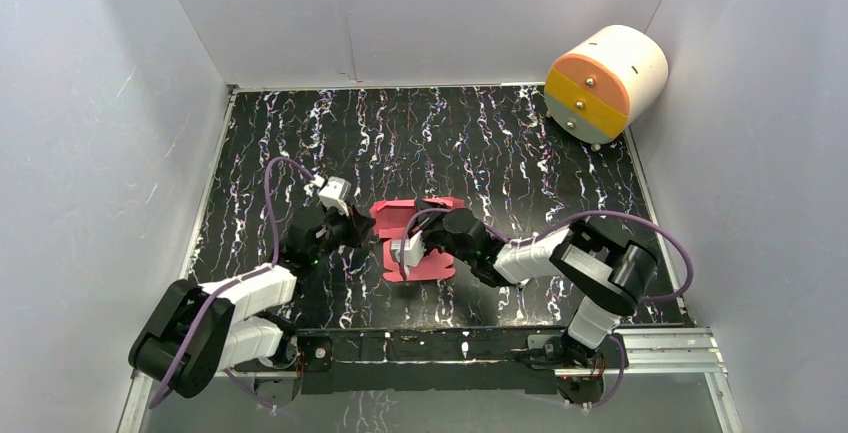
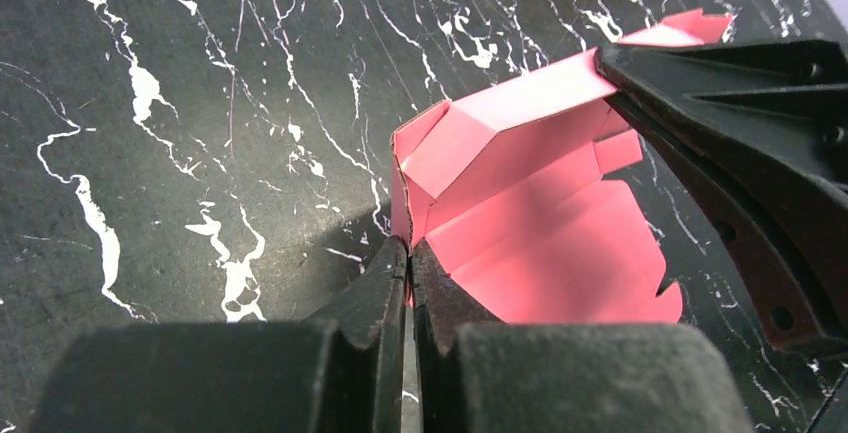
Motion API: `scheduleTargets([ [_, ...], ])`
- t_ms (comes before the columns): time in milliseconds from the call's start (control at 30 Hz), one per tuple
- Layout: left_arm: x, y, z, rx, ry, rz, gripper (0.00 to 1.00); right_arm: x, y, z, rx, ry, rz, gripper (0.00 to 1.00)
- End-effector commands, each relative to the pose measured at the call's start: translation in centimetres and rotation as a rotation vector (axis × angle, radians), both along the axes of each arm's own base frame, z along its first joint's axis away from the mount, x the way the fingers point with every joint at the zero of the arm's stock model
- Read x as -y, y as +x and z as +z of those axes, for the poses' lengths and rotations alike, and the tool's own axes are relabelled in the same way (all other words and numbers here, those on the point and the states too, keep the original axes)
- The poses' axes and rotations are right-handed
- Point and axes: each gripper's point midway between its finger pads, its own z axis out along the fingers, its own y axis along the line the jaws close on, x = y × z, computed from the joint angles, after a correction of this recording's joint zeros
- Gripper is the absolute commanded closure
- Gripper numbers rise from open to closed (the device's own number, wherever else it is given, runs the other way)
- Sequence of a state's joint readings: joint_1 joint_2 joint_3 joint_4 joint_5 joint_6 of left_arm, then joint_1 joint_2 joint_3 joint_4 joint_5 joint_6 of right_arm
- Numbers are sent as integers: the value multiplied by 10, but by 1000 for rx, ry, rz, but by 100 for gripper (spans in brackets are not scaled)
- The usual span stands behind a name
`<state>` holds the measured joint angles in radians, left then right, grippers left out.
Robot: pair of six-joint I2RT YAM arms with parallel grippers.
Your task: Fold the paper box
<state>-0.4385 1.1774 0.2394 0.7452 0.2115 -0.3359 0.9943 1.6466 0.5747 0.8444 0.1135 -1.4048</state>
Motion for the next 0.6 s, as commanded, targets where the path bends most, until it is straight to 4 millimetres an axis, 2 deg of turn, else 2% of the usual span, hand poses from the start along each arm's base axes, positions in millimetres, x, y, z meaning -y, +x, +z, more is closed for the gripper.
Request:
scheduleTargets([
  [0, 15, 3, 34, 134, -6, -50, 100, -16, 9, 17, 73, 43, 16, 100],
  [167, 6, 5, 30, 133, 25, 2, 100, -22, 15, 14, 40, 48, 27, 100],
  [267, 0, 7, 29, 130, 24, 39, 100, -24, 15, 22, 20, 104, 42, 100],
  [567, 25, -5, 29, 128, -3, -104, 100, -37, 18, 29, -28, 124, 87, 100],
])
